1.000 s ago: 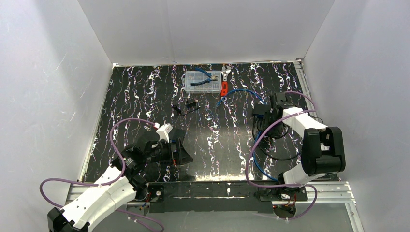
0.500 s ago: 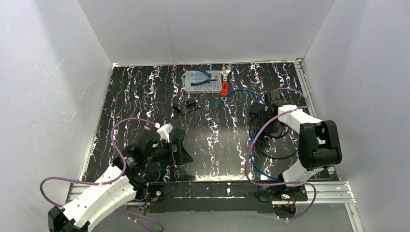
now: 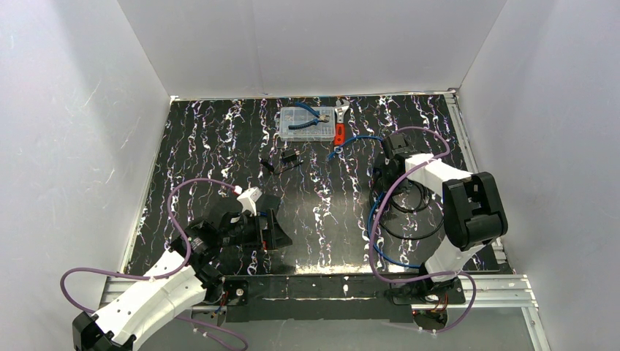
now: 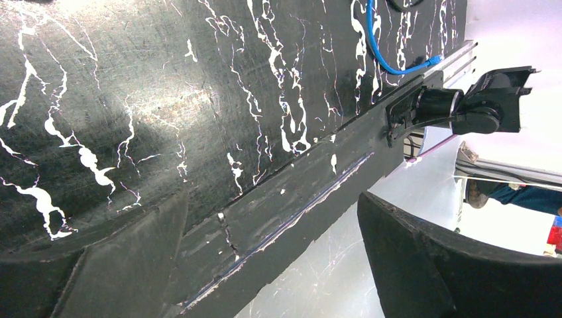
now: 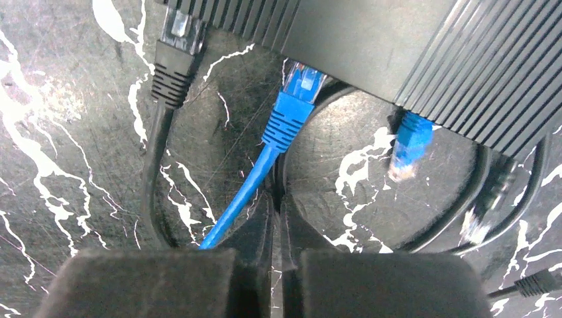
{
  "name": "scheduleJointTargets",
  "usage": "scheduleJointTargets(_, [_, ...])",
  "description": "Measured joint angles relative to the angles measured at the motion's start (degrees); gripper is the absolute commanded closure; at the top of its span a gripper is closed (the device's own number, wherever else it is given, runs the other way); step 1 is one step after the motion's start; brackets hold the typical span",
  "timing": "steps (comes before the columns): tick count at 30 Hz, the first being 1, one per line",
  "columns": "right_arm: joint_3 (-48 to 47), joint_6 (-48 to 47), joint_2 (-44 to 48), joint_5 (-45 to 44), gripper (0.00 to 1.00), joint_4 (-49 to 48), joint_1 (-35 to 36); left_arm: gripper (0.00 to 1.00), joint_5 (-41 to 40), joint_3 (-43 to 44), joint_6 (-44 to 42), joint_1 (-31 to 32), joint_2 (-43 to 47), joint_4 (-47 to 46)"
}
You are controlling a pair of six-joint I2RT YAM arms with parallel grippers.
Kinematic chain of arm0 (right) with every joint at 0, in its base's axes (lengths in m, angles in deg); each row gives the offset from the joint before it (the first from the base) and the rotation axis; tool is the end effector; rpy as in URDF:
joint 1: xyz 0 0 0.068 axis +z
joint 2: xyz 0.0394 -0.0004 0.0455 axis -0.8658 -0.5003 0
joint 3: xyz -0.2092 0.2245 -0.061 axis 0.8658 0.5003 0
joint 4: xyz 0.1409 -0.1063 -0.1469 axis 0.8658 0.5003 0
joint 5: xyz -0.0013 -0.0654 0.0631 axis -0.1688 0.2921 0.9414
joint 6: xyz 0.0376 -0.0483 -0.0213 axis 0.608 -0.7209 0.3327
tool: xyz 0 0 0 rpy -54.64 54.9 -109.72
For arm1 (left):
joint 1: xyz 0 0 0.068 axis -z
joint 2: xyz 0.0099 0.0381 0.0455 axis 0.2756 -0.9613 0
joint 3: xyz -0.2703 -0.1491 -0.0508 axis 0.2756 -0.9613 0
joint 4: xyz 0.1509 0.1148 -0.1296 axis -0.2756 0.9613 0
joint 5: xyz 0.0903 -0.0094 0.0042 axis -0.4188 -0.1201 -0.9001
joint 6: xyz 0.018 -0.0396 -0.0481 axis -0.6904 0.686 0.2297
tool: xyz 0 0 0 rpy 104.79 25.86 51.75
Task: Insert the plug into the switch port
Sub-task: Move the switch port to the center of the board, then pick up the connector from the center of the board.
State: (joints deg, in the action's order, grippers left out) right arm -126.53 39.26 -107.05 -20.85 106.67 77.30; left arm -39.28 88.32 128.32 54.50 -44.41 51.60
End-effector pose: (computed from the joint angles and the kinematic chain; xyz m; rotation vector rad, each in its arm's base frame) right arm 0.2884 0.0796 0.2188 -0.0526 2.7095 -0.1188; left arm 0.0588 -0.0679 0.2496 0.1263 2.3591 -1.1192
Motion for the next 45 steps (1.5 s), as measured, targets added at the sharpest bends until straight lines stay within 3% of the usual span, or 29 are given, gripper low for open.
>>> scheduleJointTargets(10, [-0.8, 2.2, 1.0, 2.0, 0.99, 1.4, 0.0, 0.01, 0.0, 0.0, 0.0, 0.0, 0.0, 0.0])
scheduleJointTargets(22, [6.3, 8.1, 25.8, 10.6, 0.98, 6.6, 0.5, 0.00, 0.0, 0.0, 0.0, 0.0, -0.3, 0.0])
scheduleJointTargets(25, [6.8, 9.0, 28.3, 11.0, 0.69, 8.4, 0.7, 0.00, 0.0, 0.0, 0.0, 0.0, -0.3, 0.0])
scheduleJointTargets(32, [6.9, 10.7, 24.5, 7.5, 0.43, 9.0, 0.8, 0.00, 0.2, 0.0, 0.0, 0.0, -0.1, 0.0])
scheduleJointTargets(45, [5.5, 10.9, 13.0, -1.4, 0.41, 8.7, -3.8, 0.00, 0.9, 0.0, 0.0, 0.0, 0.5, -0.2])
